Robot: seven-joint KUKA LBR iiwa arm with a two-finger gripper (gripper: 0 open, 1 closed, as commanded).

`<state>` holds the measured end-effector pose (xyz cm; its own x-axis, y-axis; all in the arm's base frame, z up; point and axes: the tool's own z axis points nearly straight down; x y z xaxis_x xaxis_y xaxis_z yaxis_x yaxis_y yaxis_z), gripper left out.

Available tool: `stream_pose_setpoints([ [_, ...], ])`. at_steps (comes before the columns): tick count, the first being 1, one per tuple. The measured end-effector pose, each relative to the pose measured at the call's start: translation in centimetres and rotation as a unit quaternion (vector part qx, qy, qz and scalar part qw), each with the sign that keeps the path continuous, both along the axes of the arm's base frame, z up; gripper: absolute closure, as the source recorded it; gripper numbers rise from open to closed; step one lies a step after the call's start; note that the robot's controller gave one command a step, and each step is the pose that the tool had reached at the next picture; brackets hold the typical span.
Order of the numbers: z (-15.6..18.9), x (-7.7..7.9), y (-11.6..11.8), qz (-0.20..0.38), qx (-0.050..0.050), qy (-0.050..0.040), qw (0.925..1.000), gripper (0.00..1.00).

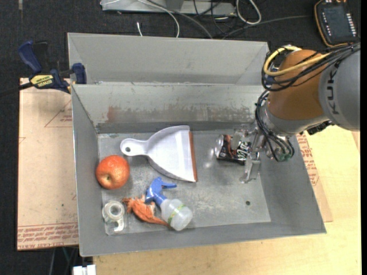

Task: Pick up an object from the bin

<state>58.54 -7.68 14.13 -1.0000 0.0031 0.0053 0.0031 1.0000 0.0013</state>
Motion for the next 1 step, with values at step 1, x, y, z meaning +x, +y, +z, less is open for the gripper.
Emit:
stream_pose_setpoints([
  [1, 0.48, 0.15, 0.05, 0.001, 0.000, -0.0034, 1.0000, 0.00],
])
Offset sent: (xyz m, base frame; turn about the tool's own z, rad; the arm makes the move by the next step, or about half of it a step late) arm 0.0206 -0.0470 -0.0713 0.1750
